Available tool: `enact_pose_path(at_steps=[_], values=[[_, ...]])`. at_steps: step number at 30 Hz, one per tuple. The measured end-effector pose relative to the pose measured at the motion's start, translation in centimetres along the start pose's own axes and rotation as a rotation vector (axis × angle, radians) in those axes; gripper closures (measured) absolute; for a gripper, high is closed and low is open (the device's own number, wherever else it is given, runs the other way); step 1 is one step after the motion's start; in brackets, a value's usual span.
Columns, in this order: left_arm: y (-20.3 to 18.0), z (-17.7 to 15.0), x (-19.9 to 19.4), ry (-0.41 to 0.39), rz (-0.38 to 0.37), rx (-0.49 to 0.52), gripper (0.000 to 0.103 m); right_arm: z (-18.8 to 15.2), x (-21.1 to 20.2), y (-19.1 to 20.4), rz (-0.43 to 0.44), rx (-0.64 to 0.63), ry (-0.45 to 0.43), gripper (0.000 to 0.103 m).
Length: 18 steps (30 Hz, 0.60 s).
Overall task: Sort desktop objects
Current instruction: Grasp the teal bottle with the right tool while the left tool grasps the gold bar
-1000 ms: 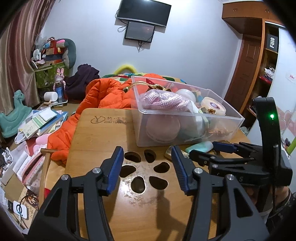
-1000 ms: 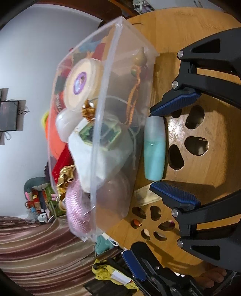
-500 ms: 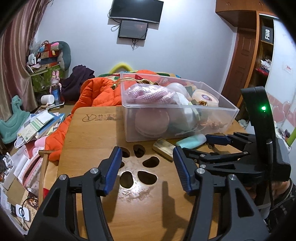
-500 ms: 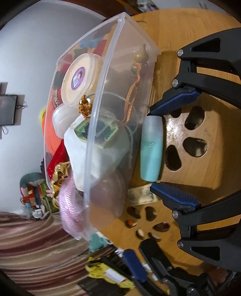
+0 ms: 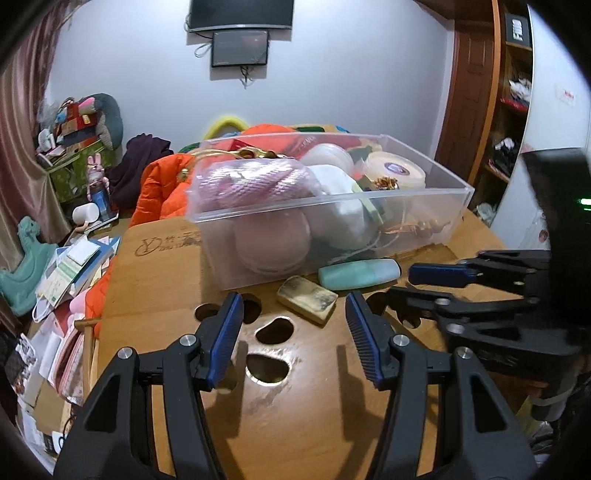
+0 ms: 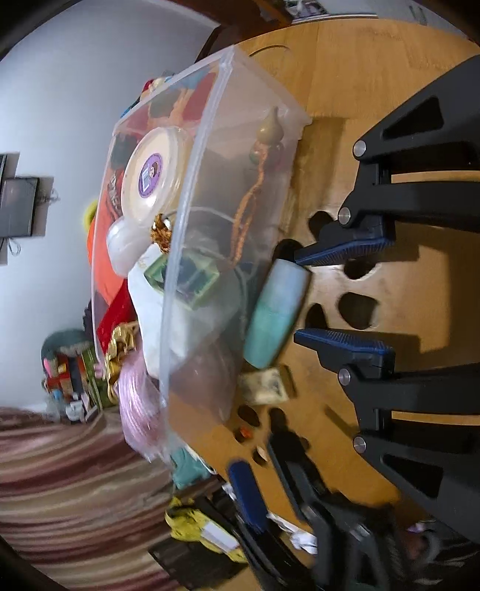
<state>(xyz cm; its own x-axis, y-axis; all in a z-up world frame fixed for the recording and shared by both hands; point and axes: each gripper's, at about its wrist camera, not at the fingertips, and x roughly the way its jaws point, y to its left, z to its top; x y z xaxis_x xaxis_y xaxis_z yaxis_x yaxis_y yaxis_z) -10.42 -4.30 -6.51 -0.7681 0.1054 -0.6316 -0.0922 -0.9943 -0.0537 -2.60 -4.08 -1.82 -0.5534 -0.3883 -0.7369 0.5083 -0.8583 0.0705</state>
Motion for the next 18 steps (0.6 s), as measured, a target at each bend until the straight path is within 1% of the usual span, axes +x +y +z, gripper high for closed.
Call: enact_pose_path(at_steps=[3, 5, 7, 10, 12, 14, 15, 18], values=[[-0.6, 0.4, 1.0, 0.022, 0.007, 0.012, 0.046, 0.0, -1.4, -0.7, -0.005, -0.003, -0.035, 0.07], [-0.9, 0.7, 1.8, 0.042, 0.021, 0.015, 0.046, 0.1, -2.0, -1.4, -0.008, 0.014, -0.055, 0.066], [-1.0, 0.9, 2.4, 0.066, 0.016, 0.013, 0.046, 0.2, -2.1, -1.6, 0.001, 0.033, -0.064, 0.055], [-1.1, 1.1, 3.0, 0.093, -0.008, 0.007, 0.047, 0.2, -2.2, -2.0, 0.021, 0.056, -0.075, 0.052], [-1.1, 1.1, 3.8, 0.126, -0.015, -0.003, 0.051, 0.3, -1.9, -2.1, 0.024, 0.062, -0.072, 0.052], [-0.9, 1.3, 4.3, 0.146, -0.016, -0.012, 0.059, 0.2, -1.7, -2.3, 0.031, 0.068, -0.068, 0.052], [-0.8, 1.4, 4.4, 0.147, -0.015, -0.011, 0.059, 0.0, -1.8, -2.4, 0.034, 0.071, -0.068, 0.052], [-1.0, 1.4, 4.5, 0.149, -0.024, 0.006, 0.067, 0.0, -1.7, -2.3, 0.047, 0.077, -0.066, 0.052]])
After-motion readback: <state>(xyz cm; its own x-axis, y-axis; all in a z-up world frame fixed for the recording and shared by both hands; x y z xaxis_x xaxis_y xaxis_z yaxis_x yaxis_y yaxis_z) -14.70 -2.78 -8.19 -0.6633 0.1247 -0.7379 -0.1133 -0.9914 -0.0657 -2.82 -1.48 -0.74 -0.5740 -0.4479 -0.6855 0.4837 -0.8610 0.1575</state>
